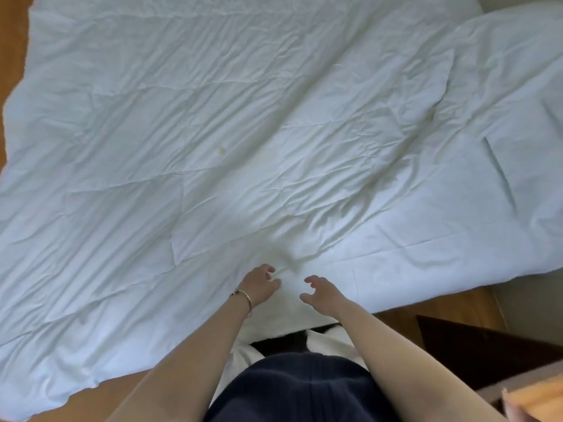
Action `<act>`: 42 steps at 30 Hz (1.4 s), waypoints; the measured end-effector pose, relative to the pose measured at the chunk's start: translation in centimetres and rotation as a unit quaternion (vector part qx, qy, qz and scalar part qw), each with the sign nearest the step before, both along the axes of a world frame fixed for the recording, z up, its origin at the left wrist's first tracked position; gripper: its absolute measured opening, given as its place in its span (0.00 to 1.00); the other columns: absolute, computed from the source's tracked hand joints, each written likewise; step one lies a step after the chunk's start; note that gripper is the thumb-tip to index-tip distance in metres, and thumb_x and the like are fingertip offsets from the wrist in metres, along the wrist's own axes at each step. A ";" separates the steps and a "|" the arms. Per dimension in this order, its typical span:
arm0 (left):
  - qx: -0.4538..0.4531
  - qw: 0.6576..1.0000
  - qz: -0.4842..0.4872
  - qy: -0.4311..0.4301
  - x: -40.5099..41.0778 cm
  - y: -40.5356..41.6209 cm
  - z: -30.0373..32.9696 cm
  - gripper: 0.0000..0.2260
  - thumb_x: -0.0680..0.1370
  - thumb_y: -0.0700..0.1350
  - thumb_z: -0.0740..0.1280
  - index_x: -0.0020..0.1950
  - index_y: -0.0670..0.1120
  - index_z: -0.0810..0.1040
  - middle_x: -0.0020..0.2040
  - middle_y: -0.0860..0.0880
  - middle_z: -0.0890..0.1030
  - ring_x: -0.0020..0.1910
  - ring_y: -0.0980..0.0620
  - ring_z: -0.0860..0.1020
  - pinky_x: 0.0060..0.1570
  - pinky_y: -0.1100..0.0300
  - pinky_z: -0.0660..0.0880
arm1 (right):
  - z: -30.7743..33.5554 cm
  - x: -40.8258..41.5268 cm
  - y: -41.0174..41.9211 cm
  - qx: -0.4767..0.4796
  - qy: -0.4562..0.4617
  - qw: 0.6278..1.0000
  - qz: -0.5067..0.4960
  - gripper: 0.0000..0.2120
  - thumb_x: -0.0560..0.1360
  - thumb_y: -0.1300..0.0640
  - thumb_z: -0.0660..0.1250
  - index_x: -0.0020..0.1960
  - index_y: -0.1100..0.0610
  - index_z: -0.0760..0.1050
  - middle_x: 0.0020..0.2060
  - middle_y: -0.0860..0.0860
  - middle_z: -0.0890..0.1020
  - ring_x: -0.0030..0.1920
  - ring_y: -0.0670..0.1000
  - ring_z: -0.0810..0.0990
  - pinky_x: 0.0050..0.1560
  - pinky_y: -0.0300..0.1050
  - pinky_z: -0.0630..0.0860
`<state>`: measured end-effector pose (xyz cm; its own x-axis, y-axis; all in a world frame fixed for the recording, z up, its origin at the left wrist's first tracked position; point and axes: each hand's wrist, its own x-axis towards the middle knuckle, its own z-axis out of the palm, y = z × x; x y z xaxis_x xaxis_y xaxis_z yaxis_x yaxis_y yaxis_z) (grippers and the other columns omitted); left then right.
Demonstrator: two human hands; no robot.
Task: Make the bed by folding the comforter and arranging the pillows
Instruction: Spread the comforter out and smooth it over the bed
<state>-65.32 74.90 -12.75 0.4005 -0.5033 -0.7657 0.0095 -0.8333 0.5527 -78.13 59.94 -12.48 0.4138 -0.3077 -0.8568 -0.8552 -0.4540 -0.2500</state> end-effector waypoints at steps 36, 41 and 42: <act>0.115 0.955 -0.069 -0.263 -4.3 -33.3 -6.9 0.22 0.80 0.49 0.62 0.73 0.58 0.63 0.70 0.53 0.67 0.70 0.47 0.62 0.68 0.50 0.55 | -5.1 6.4 -42.3 -0.241 -0.104 0.850 0.457 0.17 0.80 0.42 0.56 0.67 0.43 0.66 0.57 0.48 0.78 0.61 0.53 0.74 0.72 0.63 0.46; 0.064 0.985 -0.083 -0.136 -3.6 -31.0 -5.9 0.12 0.82 0.48 0.56 0.62 0.52 0.74 0.59 0.50 0.78 0.59 0.45 0.75 0.54 0.54 0.71 | -3.9 3.2 -41.1 -0.183 -0.058 0.893 0.407 0.15 0.82 0.45 0.48 0.65 0.44 0.67 0.52 0.50 0.82 0.52 0.55 0.78 0.50 0.49 0.63; 0.053 0.989 -0.108 -0.091 -4.2 -30.0 -5.5 0.09 0.82 0.50 0.56 0.53 0.52 0.75 0.51 0.50 0.79 0.53 0.45 0.76 0.50 0.55 0.70 | -3.6 1.5 -40.5 -0.164 -0.036 0.906 0.388 0.16 0.82 0.45 0.47 0.65 0.43 0.68 0.51 0.50 0.82 0.51 0.55 0.79 0.49 0.47 0.62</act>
<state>-69.56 44.90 -18.29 0.4284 -0.5129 -0.7439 -0.2658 -0.8584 0.4388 -76.59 19.44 -16.07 0.6665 -0.1339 -0.7334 -0.2337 -0.9717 -0.0350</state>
